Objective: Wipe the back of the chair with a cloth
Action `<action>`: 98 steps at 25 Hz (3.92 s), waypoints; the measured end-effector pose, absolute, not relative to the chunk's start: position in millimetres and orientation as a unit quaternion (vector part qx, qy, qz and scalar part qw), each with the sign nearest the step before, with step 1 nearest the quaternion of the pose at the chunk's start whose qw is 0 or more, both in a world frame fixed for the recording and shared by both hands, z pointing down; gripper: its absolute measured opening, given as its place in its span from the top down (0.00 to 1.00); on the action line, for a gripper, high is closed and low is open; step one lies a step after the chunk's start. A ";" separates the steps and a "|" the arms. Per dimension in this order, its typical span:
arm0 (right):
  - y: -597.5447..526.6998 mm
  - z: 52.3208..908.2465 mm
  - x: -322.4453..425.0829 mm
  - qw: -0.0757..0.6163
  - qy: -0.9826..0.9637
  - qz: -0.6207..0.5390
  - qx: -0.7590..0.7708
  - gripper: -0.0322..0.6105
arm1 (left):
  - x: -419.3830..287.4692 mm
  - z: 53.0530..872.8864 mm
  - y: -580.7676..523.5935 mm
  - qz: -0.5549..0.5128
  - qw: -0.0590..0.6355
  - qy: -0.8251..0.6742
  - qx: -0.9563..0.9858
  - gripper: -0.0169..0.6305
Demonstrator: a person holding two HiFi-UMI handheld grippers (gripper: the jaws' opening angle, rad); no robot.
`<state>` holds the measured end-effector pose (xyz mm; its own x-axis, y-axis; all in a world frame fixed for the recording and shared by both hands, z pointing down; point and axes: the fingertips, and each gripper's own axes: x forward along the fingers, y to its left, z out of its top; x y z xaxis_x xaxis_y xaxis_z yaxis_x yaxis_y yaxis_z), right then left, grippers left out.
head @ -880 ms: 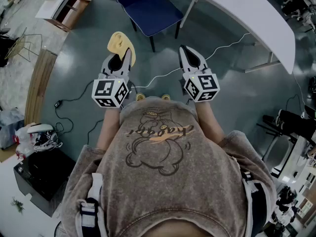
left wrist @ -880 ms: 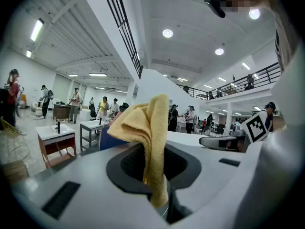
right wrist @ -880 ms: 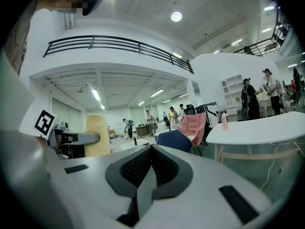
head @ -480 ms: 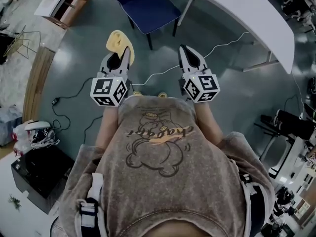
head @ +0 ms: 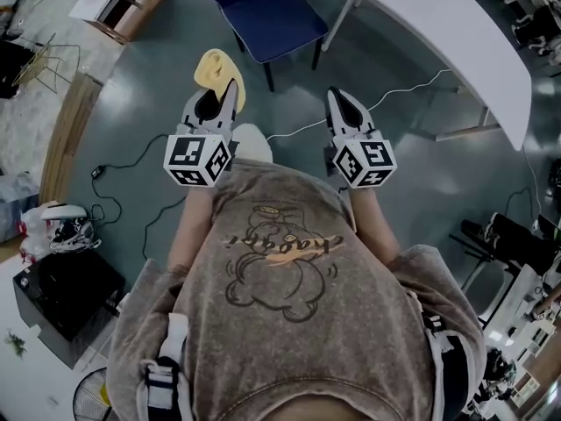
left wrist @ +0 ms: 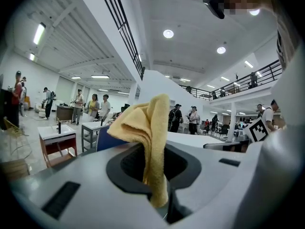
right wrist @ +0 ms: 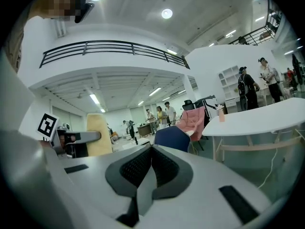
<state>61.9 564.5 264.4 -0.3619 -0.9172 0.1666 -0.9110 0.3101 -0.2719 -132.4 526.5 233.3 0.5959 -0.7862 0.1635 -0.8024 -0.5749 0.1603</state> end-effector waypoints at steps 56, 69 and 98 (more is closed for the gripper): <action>-6.2 289.1 74.4 -0.031 0.823 -0.194 -0.532 0.91 | -98.0 265.2 -42.5 0.060 0.148 -0.441 0.883 0.89; -47.8 363.4 62.1 -0.033 0.843 -0.201 -0.498 0.91 | -119.9 352.2 -70.4 0.054 0.172 -0.515 0.838 0.88; -52.4 383.5 62.5 -0.032 0.841 -0.204 -0.500 0.91 | -184.2 439.9 -106.9 0.090 0.193 -0.618 0.757 0.89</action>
<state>62.5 -52.4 383.5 -0.4989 -0.8276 0.2571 -0.8535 0.4178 -0.3113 -184.2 -106.9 439.9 0.2201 -0.9006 0.3749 -0.9700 -0.1613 0.1819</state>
